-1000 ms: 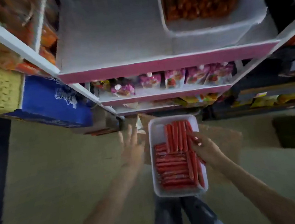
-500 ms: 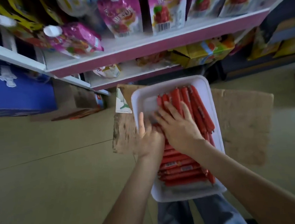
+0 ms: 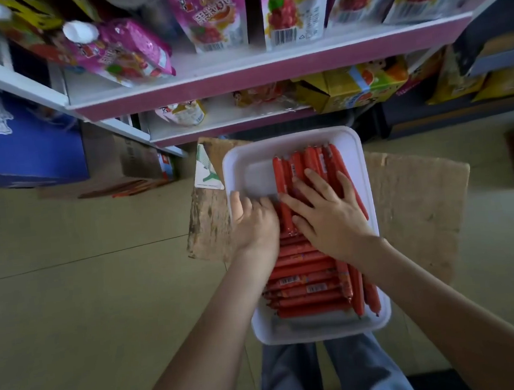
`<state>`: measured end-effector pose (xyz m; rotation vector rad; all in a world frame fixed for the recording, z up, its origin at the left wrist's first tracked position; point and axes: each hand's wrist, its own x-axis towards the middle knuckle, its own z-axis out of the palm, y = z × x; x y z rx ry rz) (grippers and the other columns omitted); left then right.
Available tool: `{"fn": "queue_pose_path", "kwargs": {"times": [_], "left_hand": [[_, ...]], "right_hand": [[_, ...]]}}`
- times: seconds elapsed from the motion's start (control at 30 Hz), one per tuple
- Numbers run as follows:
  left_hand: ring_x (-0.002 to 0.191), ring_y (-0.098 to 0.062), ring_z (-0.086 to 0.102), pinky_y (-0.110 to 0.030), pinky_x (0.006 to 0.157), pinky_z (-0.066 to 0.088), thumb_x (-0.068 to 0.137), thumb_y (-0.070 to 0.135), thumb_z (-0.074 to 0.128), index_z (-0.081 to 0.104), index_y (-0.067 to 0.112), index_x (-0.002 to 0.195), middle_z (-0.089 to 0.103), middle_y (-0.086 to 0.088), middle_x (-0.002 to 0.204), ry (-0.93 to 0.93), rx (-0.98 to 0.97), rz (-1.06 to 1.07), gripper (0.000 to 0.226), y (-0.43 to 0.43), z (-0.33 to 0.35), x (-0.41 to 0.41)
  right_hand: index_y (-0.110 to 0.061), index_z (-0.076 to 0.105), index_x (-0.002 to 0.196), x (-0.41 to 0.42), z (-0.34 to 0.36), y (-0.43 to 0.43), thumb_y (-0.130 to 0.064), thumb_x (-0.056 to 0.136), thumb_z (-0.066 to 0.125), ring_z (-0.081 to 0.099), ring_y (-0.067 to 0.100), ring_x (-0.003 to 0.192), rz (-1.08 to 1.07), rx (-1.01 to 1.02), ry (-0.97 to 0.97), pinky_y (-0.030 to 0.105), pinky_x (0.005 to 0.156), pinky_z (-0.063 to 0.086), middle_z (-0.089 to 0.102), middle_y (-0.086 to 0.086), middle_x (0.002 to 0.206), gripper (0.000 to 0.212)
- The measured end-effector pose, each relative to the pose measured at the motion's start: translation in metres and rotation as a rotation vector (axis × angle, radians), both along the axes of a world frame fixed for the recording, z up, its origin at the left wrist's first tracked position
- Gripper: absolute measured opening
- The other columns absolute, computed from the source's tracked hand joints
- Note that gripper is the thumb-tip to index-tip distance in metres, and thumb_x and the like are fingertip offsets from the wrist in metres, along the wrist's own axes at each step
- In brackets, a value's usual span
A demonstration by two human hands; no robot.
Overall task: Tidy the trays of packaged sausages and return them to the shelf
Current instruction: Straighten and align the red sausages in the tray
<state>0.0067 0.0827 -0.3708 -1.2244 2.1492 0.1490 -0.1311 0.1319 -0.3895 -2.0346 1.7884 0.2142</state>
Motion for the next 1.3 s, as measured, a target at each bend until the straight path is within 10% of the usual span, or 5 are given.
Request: {"fn": "queue_pose_path", "kwargs": {"times": [0.23,0.37,0.6,0.83,1.3], "left_hand": [[0.073,-0.024,0.062,-0.038,0.095,0.028,0.067,0.004,0.036,0.062,0.010,0.075,0.061,-0.002,0.055,0.280,-0.216,0.019,0.028,0.001,0.019,0.018],[0.084,-0.027,0.059,-0.036,0.080,0.032,0.076,0.010,0.063,0.065,0.009,0.081,0.068,-0.006,0.076,0.654,-0.346,0.176,0.006,0.023,0.033,0.058],[0.078,0.001,0.061,-0.014,0.076,0.045,0.097,0.020,0.051,0.062,0.039,0.100,0.065,0.027,0.080,1.285,-0.230,1.150,0.023,0.016,0.103,0.104],[0.094,-0.021,0.069,-0.028,0.086,0.054,0.095,0.006,0.051,0.068,0.023,0.098,0.070,0.000,0.097,1.483,0.112,1.296,0.025,-0.010,0.187,0.090],[0.078,-0.021,0.070,-0.029,0.071,0.058,0.095,0.014,0.052,0.052,0.009,0.096,0.066,-0.013,0.088,2.276,0.451,1.306,0.005,-0.020,0.431,-0.003]], "right_hand": [[-0.034,0.039,0.142,0.013,0.006,-0.013,-0.053,0.093,0.013,0.017,0.027,0.144,-0.021,0.072,-0.076,0.056,0.114,0.009,0.032,-0.003,0.154,0.059],[-0.038,0.024,0.147,0.013,0.005,-0.015,-0.051,0.097,0.017,0.000,0.024,0.147,0.003,0.125,-0.064,0.053,0.116,-0.004,0.015,-0.007,0.159,0.052],[-0.034,0.000,0.152,0.024,0.013,-0.024,-0.049,0.100,0.017,-0.018,0.027,0.145,0.085,0.226,0.054,0.054,0.112,-0.017,-0.011,-0.003,0.161,0.056],[-0.033,0.046,0.134,0.003,0.172,-0.035,-0.017,0.095,0.057,0.060,0.002,0.104,-0.517,0.197,-0.978,0.022,0.090,0.049,0.058,-0.008,0.117,0.043],[-0.008,0.050,0.076,-0.042,0.464,-0.024,-0.003,0.099,0.043,0.058,0.014,0.056,-0.814,-0.333,-1.586,0.024,0.058,0.049,0.061,0.004,0.060,0.024]]}}
